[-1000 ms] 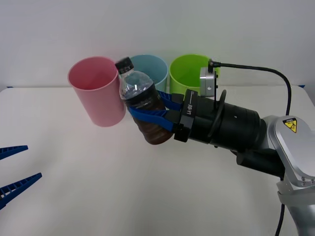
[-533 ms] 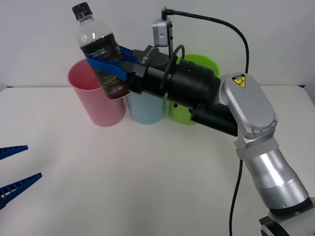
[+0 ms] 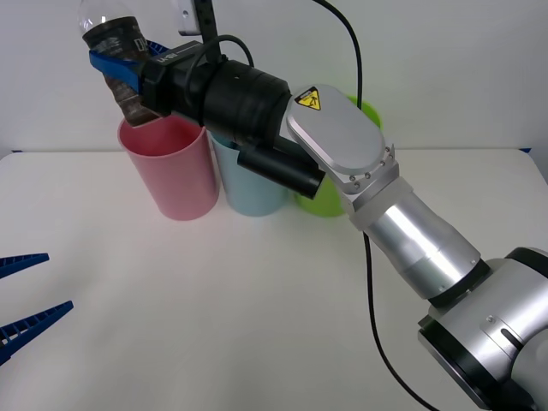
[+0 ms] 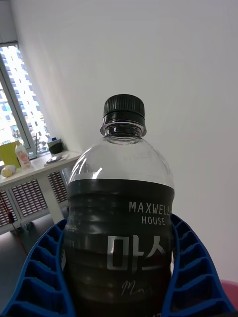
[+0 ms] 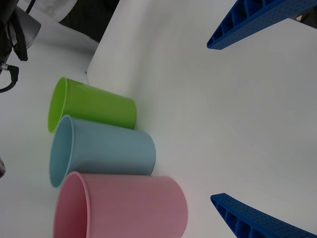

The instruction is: Put cans in the blue bin and PET bottles in the pink bin and trash in the green bin.

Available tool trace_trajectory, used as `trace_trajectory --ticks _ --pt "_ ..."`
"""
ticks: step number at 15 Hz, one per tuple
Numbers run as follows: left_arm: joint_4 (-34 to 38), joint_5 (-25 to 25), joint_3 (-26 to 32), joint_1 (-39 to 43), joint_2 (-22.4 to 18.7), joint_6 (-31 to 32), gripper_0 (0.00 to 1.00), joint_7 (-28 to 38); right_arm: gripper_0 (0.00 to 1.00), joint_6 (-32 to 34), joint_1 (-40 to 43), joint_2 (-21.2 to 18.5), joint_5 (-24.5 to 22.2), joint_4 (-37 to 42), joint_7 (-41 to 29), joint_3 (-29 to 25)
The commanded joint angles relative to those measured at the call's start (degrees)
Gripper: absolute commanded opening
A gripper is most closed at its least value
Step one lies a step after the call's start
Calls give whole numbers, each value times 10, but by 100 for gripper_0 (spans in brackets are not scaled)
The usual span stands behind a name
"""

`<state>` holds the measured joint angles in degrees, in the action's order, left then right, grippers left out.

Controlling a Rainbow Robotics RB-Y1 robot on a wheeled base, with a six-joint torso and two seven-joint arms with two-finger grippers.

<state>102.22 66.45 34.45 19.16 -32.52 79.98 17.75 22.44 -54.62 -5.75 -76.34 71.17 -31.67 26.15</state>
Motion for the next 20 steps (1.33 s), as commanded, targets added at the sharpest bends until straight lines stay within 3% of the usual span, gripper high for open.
trace_trajectory --ticks 1,5,9,15,20 --pt "0 0 0 0 0 0 100 0 0 -25 -56 23 -41 -81 -2 1" --pt "0 0 0 0 0 0 100 0 0 -35 -115 48 -71 -187 -5 1" --pt "0 0 0 0 0 0 100 0 0 -47 -129 57 -101 -233 -8 7" --pt "0 0 0 0 0 0 100 0 0 -148 -129 58 -62 -264 -12 87" --pt "0 0 0 0 0 0 100 0 0 -154 -129 65 -59 -273 -14 87"
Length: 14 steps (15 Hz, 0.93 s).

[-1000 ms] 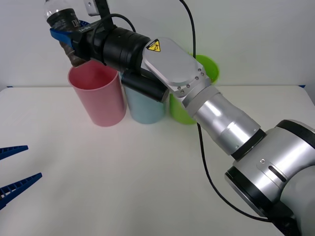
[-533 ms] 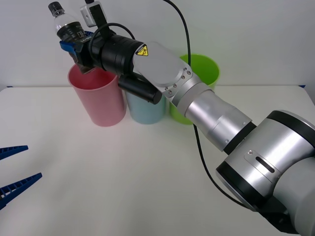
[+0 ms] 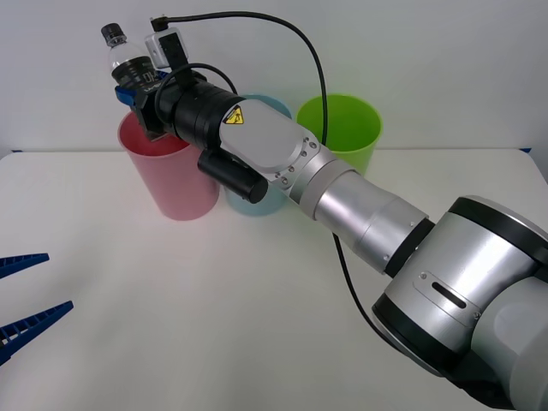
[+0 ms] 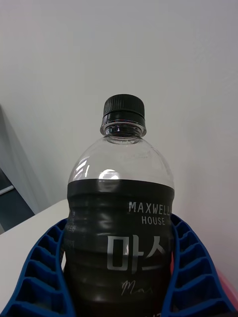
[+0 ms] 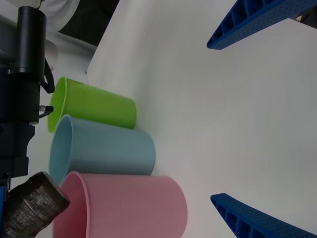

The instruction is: Put cans in the blue bin and PET bottles in the pink bin and trash in the green bin.

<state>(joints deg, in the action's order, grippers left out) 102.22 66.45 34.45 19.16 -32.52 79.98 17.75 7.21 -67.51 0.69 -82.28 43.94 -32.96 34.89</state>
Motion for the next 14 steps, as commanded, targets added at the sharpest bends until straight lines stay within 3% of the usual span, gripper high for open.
trace_trajectory --ticks 1,3,4,5,6,8,10,14 --pt "0 0 0 0 0 0 100 0 0 -3 0 0 0 -1 -1 1" --pt "0 0 0 0 0 0 100 0 0 -11 0 2 0 -1 0 1" --pt "0 0 0 0 0 0 100 0 8 -13 0 2 2 -1 -1 1" --pt "0 0 0 0 0 0 100 0 24 -15 0 2 2 -1 -1 0" --pt "0 0 0 0 0 0 100 0 46 -19 0 2 2 -1 1 0" --pt "0 0 0 0 0 0 100 0 69 -22 0 2 2 -1 5 0" --pt "0 0 0 0 0 0 100 0 76 -22 0 2 2 -1 7 0" --pt "0 0 0 0 0 0 100 0 77 -23 0 2 2 -1 9 0"
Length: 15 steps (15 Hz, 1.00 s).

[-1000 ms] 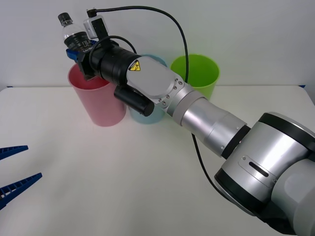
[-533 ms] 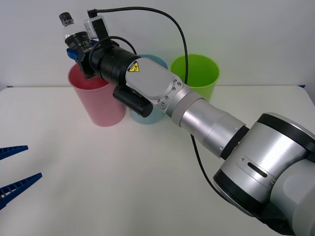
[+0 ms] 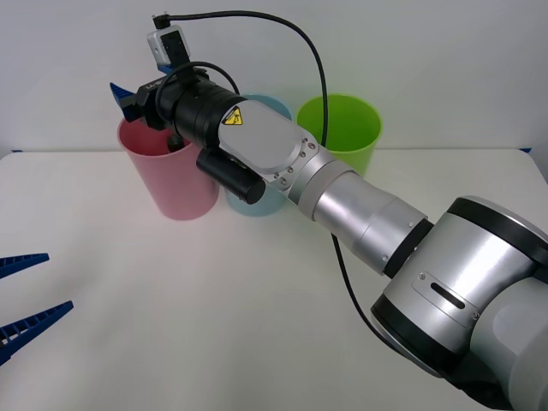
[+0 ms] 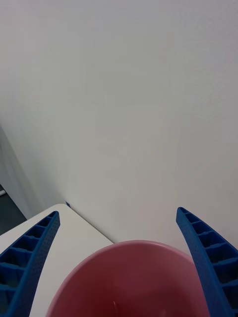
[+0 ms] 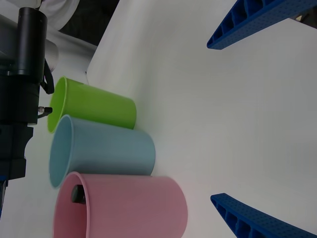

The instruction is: Put cans in the blue bin and PET bottles in the pink bin and trash in the green bin.

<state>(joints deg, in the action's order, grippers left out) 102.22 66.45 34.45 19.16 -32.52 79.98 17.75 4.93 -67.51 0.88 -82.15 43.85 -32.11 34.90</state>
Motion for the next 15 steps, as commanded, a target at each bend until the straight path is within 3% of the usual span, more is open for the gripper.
trace_trajectory --ticks 1,5,7,12,15 --pt "0 0 0 0 0 0 100 0 77 0 0 0 1 0 0 0" --pt "0 0 0 0 0 0 100 0 78 10 0 -5 6 19 -6 -8" --pt "0 0 0 0 0 0 100 0 84 66 4 -36 14 77 -16 -35" --pt "0 0 0 0 0 0 100 0 86 185 142 -217 71 382 -97 -48" --pt "0 0 0 0 0 0 100 0 86 225 239 -318 96 521 -103 -63"
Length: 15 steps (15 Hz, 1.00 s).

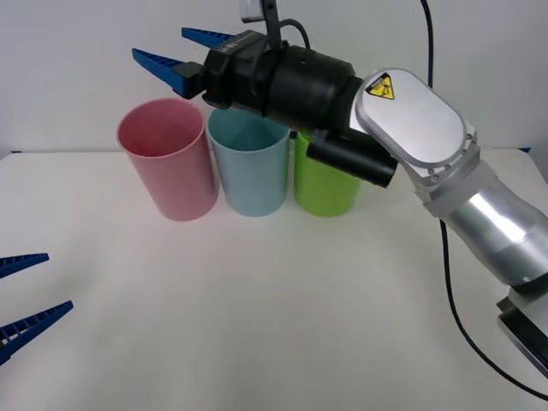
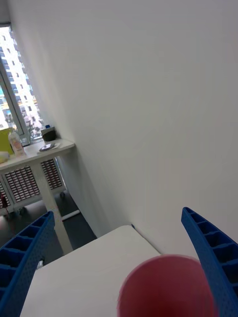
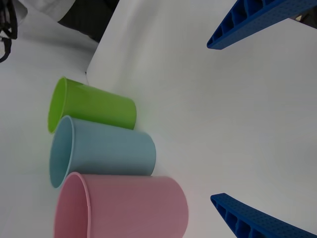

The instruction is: Put cans in the blue bin and PET bottles in the pink bin and trash in the green bin.

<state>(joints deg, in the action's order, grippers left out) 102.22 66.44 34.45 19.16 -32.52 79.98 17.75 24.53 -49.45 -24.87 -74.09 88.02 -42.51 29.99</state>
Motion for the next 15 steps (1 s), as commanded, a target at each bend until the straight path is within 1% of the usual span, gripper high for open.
trace_trajectory --ticks 1,2,3,4,8,10,13,15 --pt "0 0 0 0 0 0 100 0 86 63 98 -84 16 115 1 -41" --pt "0 0 0 0 0 0 100 0 86 108 146 -95 15 143 5 -78" --pt "0 0 0 0 0 0 100 0 87 152 184 -93 3 161 8 -114" --pt "0 0 0 0 0 0 100 0 88 212 232 -81 -26 182 10 -166" --pt "0 0 0 0 0 0 100 0 92 382 363 -15 -95 220 30 -300" --pt "0 0 0 0 0 0 100 0 93 427 413 2 -103 224 77 -338" --pt "0 0 0 0 0 0 100 0 95 461 485 -8 -103 224 154 -369" --pt "0 0 0 0 0 0 100 0 95 473 514 -13 -103 224 188 -381"
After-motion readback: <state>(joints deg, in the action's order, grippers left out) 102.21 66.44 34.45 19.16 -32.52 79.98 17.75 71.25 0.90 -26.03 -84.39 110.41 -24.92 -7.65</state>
